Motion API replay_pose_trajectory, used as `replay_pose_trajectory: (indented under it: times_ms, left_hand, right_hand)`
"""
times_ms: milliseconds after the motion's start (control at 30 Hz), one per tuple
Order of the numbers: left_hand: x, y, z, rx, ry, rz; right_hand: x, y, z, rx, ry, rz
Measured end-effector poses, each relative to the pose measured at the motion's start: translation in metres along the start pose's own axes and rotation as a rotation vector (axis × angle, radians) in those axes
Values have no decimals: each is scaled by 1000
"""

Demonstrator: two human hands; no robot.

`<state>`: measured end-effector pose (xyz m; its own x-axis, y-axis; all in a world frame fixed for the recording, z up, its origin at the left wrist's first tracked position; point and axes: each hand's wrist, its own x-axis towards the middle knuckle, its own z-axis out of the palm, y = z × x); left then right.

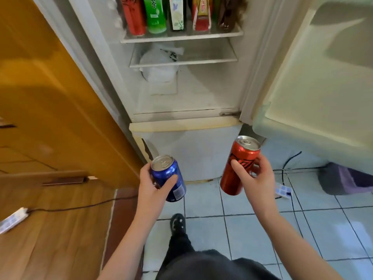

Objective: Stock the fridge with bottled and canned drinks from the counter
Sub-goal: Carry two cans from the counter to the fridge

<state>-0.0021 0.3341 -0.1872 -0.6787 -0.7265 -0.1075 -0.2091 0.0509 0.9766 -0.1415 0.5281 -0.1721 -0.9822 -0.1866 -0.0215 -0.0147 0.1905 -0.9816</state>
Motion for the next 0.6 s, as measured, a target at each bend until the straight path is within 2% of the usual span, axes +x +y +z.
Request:
replay_pose_trajectory:
  times_ms: [200, 367, 600]
  left_hand:
    - [100, 2, 2, -28, -27, -8]
    - [197, 31, 1, -69, -92, 59]
    - [299, 92, -9, -154, -59, 204]
  right_hand:
    - [72, -6, 61, -35, -4, -13]
    - [142, -37, 108, -64, 52, -52]
    - [220, -87, 157, -60, 121, -165]
